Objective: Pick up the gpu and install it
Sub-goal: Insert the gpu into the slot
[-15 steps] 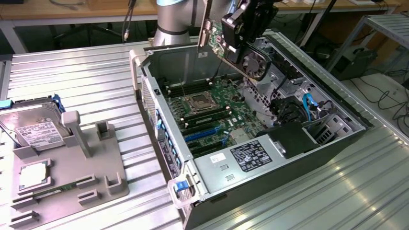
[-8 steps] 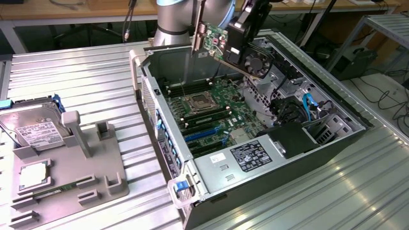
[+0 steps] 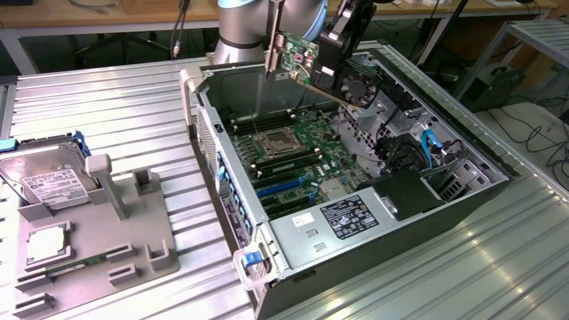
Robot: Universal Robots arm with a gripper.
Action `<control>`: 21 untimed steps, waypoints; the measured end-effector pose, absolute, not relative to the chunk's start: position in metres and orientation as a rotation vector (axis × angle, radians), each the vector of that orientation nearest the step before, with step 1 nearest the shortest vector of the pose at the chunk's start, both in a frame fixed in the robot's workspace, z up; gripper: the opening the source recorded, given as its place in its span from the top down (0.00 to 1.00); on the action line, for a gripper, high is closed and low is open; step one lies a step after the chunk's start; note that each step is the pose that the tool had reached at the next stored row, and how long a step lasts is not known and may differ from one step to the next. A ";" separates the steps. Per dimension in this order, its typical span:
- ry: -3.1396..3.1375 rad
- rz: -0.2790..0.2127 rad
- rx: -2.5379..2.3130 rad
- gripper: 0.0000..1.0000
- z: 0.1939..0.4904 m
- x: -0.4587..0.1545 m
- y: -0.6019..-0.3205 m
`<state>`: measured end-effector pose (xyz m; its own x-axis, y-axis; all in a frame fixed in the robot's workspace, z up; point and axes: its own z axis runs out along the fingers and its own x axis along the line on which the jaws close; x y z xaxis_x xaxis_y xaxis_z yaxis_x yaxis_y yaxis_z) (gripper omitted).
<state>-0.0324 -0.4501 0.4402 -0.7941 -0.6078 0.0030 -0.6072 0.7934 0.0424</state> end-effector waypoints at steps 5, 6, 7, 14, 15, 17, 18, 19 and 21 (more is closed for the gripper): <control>-2.946 -0.061 1.040 0.72 0.440 -0.032 -0.450; -2.943 -0.061 1.047 0.72 0.440 -0.032 -0.450; -2.940 -0.061 1.054 0.72 0.440 -0.032 -0.450; -2.920 -0.060 1.109 0.72 0.440 -0.032 -0.450; -2.917 -0.060 1.117 0.72 0.440 -0.032 -0.450; -2.910 -0.060 1.133 0.72 0.440 -0.032 -0.450; -2.907 -0.060 1.141 0.72 0.440 -0.032 -0.450; -2.902 -0.060 1.152 0.72 0.440 -0.032 -0.450; -2.895 -0.060 1.168 0.72 0.440 -0.032 -0.450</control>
<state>-0.0324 -0.4502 0.4402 -0.7199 -0.6941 0.0031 -0.6934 0.7193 0.0424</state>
